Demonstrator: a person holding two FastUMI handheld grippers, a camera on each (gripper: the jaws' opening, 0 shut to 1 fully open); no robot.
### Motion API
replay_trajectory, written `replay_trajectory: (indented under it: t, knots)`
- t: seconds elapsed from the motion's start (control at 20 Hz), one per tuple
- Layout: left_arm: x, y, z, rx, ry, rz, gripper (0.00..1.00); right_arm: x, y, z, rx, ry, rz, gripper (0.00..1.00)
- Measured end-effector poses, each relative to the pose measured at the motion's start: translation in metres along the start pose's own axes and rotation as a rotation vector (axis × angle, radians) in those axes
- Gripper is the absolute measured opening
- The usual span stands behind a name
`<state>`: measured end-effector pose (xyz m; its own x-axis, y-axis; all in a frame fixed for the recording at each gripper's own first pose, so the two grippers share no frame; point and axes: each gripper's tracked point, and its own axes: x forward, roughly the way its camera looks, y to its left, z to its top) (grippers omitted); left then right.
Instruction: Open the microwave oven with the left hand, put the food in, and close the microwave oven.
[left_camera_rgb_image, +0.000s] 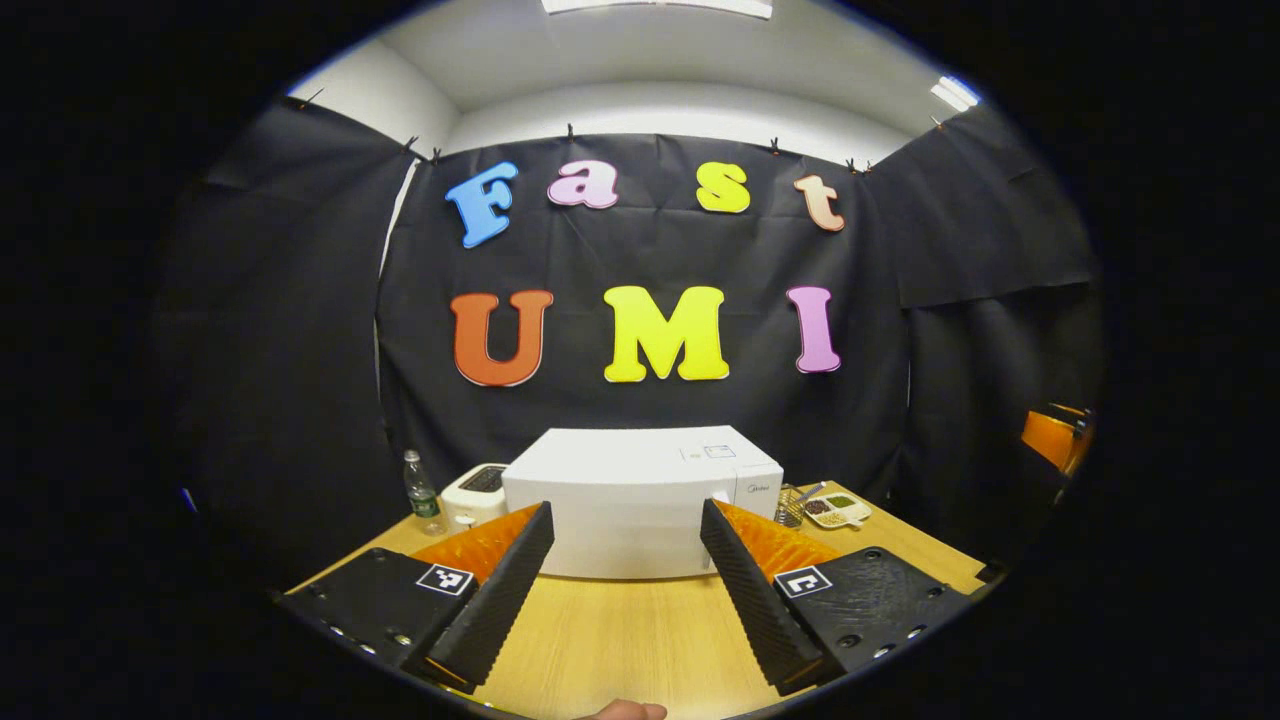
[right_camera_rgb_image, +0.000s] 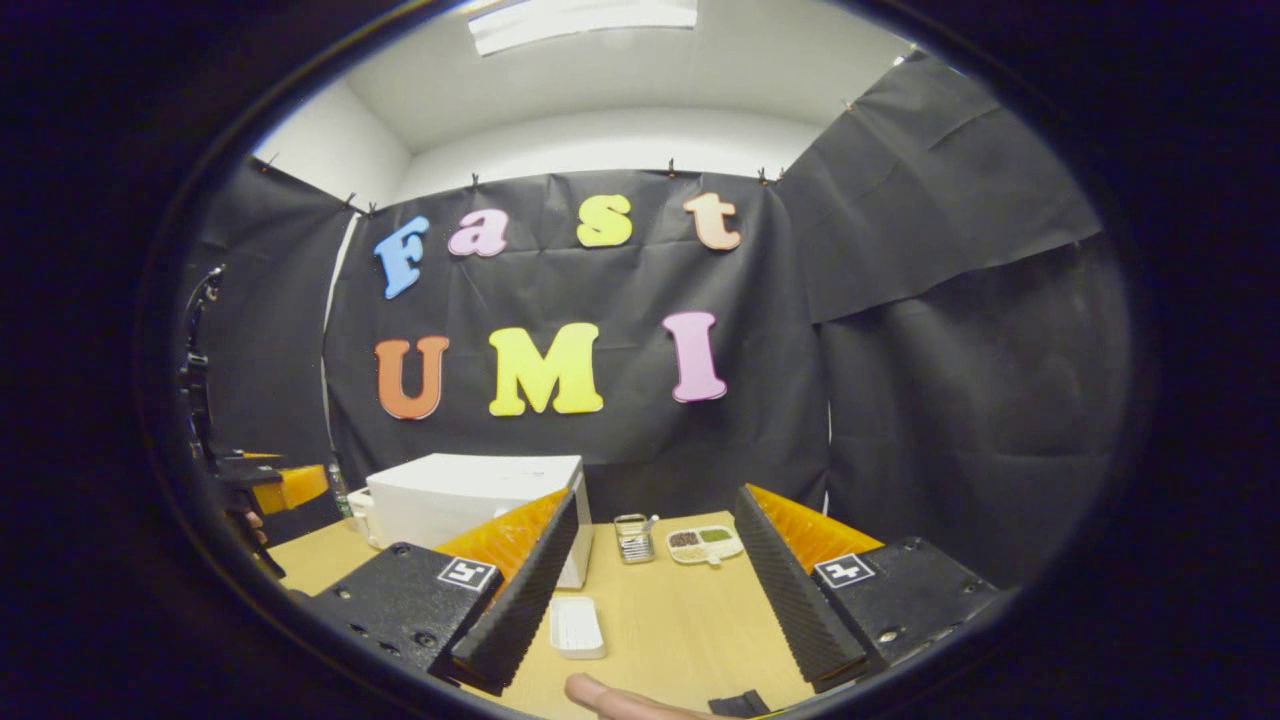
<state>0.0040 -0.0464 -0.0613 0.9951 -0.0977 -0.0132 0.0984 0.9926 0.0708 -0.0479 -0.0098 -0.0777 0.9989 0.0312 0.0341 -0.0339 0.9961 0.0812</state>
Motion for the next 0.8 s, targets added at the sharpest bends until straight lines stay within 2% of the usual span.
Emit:
replay_trajectory:
  t: [0.05,0.15,0.2,0.3,0.35,0.4,0.45,0.5,0.55,0.6,0.65,0.7,0.75,0.8]
  knots:
    - [-0.009,0.004,0.011,-0.008,-0.018,0.014,0.94,0.001,0.002,0.009,0.006,-0.017,0.01,1.0]
    - [-0.024,0.002,0.025,-0.047,-0.037,0.009,0.93,0.005,0.003,0.02,0.01,-0.034,0.013,1.0]
    - [-0.031,0.004,0.03,-0.063,-0.047,0.009,0.93,0.005,0.002,0.022,0.004,-0.03,0.008,0.89]
    - [-0.043,0.012,0.037,-0.071,-0.063,0.015,0.93,0.002,0.002,0.027,-0.006,-0.026,0.003,0.89]
    - [-0.049,0.013,0.036,-0.066,-0.061,0.009,0.93,-0.001,0.003,0.029,-0.013,-0.027,0.001,1.0]
    - [-0.055,0.014,0.032,-0.057,-0.052,0.004,0.93,-0.004,0.002,0.028,-0.024,-0.026,-0.004,0.89]
    - [-0.062,0.014,0.029,-0.05,-0.047,0.003,0.93,-0.007,0.0,0.028,-0.03,-0.022,-0.012,0.89]
    - [-0.07,0.015,0.028,-0.043,-0.05,0.003,0.94,-0.01,0.0,0.027,-0.03,-0.017,-0.017,1.0]
    - [-0.077,0.015,0.029,-0.041,-0.063,0.003,0.93,-0.014,-0.001,0.025,-0.022,-0.01,-0.021,0.89]
    - [-0.081,0.013,0.032,-0.042,-0.078,0.002,0.93,-0.021,0.0,0.027,-0.004,-0.002,-0.026,1.0]
    - [-0.084,0.007,0.034,-0.045,-0.09,-0.01,0.93,-0.025,0.002,0.025,0.01,0.006,-0.021,0.9]
    - [-0.088,0.002,0.034,-0.047,-0.093,-0.028,0.93,-0.029,0.006,0.025,0.016,0.004,-0.005,0.89]
    - [-0.09,-0.001,0.032,-0.05,-0.09,-0.039,0.93,-0.033,0.011,0.029,0.018,-0.013,0.02,1.0]
    - [-0.09,-0.002,0.031,-0.048,-0.086,-0.045,0.93,-0.035,0.016,0.033,0.012,-0.029,0.039,1.0]
